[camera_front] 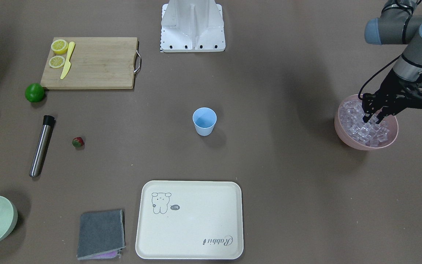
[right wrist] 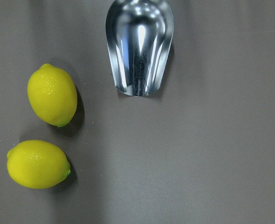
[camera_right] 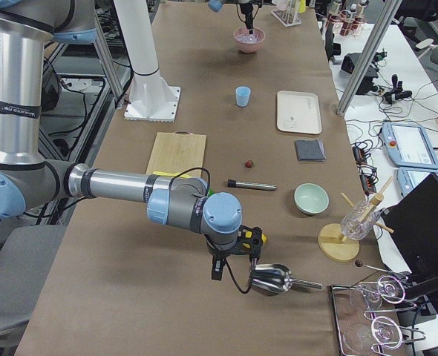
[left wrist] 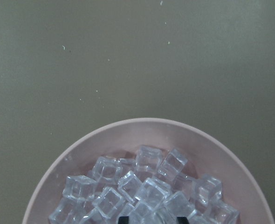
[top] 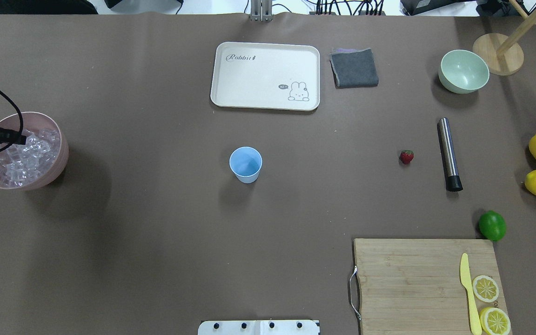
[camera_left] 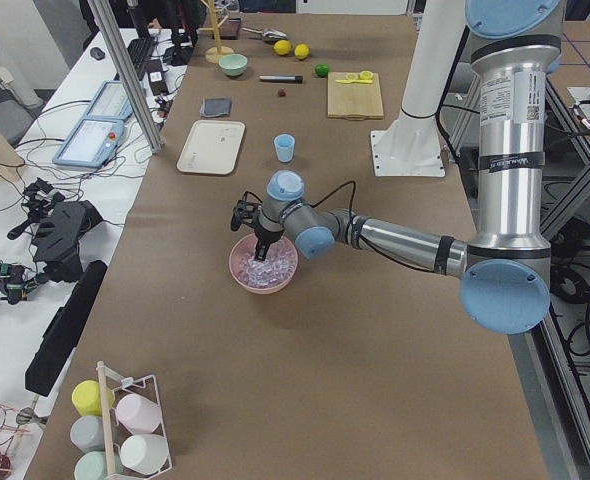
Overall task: Mash ice and strawberries in cup
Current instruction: 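Grasp an ice cube with the left gripper and lift it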
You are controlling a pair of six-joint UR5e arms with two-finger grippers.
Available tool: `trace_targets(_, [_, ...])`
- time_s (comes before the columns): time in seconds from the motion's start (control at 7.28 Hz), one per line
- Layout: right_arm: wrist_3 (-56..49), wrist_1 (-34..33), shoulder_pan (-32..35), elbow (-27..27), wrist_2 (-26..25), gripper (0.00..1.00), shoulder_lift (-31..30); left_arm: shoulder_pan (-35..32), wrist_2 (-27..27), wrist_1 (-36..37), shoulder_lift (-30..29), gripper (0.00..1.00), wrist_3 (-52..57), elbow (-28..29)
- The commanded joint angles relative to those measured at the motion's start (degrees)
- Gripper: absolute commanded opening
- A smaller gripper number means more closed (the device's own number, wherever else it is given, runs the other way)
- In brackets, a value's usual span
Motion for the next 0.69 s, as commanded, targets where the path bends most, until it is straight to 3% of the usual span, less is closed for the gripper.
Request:
trace_targets(0.0, [0.0,-0.05,-0.04,-0.21,0.16,1.0,-0.03,-2.76,0.02,0.01,2.11,0.0,0.0,-4.6])
trace_targets(0.27, [0.0,-0.05,-0.04,-0.3,0.33,1.0,-0.03,-3.22,0.02,0.36,-2.07,0.0,-1.66,-6.65])
trace_targets(0.55, [0.0,-0.05,-0.04,-0.3,0.42,1.0,0.06,1.31,0.19,2.28,-12.51,0.0,-16.89,-6.03])
